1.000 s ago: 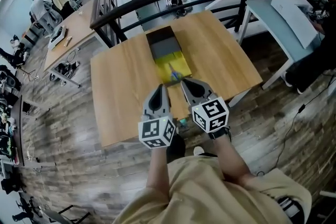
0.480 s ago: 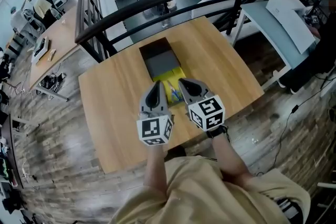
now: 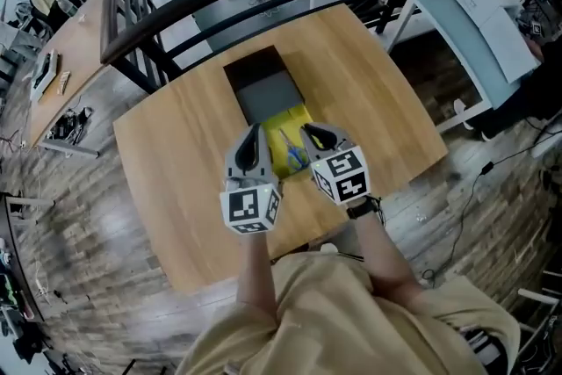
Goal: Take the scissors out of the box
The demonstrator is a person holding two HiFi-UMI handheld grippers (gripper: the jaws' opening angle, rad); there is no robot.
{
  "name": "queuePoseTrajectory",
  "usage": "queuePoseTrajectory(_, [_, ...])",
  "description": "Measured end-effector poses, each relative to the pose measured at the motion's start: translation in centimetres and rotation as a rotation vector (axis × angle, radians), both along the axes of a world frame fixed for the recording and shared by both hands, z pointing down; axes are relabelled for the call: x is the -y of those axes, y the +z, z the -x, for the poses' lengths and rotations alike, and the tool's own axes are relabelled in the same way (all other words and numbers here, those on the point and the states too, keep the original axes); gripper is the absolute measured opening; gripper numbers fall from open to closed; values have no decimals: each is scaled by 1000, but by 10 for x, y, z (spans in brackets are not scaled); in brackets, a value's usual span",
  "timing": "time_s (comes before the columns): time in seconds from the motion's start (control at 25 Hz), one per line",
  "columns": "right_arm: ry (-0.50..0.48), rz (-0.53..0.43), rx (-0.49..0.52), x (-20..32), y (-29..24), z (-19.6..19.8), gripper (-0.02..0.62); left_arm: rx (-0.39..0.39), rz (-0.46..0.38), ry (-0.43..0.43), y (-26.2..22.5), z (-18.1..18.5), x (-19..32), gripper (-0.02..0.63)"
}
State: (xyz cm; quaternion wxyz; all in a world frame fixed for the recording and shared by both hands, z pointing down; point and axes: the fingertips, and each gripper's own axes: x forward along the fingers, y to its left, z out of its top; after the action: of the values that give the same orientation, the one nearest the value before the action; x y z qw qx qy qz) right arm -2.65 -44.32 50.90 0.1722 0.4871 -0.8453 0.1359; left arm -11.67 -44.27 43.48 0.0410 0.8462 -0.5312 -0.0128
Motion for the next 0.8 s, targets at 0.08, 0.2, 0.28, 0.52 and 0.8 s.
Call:
queuePoseTrajectory(0.08, [-17,64,-21,8,22,3,8,-2,24,-2,12,4,11,11])
queuePoseTrajectory(0.2, [-42,175,-43,15,58,7,11,-4,58,1,29,8,22,11])
queuePoseTrajectory(0.28, [-57,250,-56,19,82,11,65,-11,79,5,40,11,30,11])
queuePoseTrajectory(0.52, [-127,417,-111,15,140,27,103,-22,124,2,65,17,47,11])
queuePoseTrajectory(0.8, [-171,584,-203,4,193,28,146,-32,166,6,87,20,60,11])
